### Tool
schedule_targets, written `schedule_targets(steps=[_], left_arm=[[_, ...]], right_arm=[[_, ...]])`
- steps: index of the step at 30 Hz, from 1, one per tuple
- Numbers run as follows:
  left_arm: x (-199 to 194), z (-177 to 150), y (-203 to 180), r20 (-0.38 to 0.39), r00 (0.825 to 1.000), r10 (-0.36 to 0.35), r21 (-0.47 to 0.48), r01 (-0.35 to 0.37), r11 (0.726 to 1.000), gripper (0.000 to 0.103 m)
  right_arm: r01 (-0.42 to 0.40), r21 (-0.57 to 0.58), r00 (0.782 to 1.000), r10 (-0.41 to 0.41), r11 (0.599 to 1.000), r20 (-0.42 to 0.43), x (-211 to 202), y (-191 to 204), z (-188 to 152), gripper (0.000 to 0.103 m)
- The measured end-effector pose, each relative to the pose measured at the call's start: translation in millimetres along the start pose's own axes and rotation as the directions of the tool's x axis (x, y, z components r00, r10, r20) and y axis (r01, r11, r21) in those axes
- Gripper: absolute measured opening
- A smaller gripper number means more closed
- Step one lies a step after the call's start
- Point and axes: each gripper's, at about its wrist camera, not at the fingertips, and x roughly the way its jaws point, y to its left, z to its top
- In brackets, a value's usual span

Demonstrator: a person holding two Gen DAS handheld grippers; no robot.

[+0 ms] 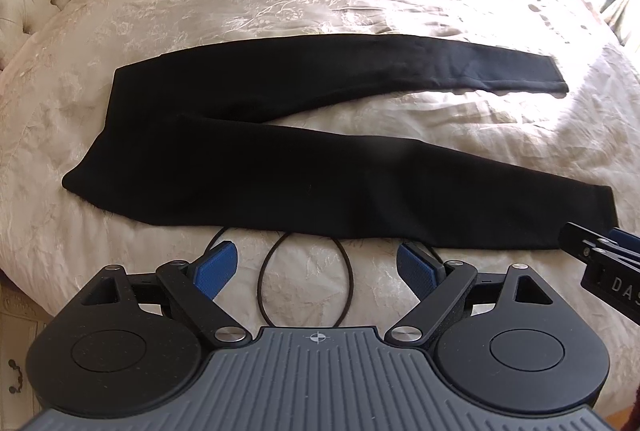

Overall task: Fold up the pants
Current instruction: 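Move both tools toward the black pants lying on the bed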

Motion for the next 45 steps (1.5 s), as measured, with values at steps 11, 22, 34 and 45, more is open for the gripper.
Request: schedule_targets(steps=[11,22,34,45], left_arm=[[1.3,-2.9,1.6,-0.007,1.0,0.0,-0.006,0.0,1.0,0.087],[1.9,-3.3,2.9,-0.015,1.0,0.004,-0.011,-0.004,1.0,0.087],[2.1,-4.1,3.1,-0.02,1.0,0.005,-0.013,-0.005,1.0,0.087],[-0.4,-3.2,3.2,-0.011,1.0,-0.008,-0.022,0.008,1.0,0.087]], right_arm=[[-0.009,0.003,1.0,0.009,1.0,-0.004,-0.5,2.3,-2.2,0.06],[-0.022,0.006,1.0,0.022,1.0,-0.004,-1.8,0.1,-2.1,0.06],[-0.037,0.011,0.999,0.037,0.999,-0.009,-1.0,-0.2,-3.0,0.06],[-0.045,0.016,0.999,0.045,0.999,-0.01,0.1,-0.7,-2.4,0.06]])
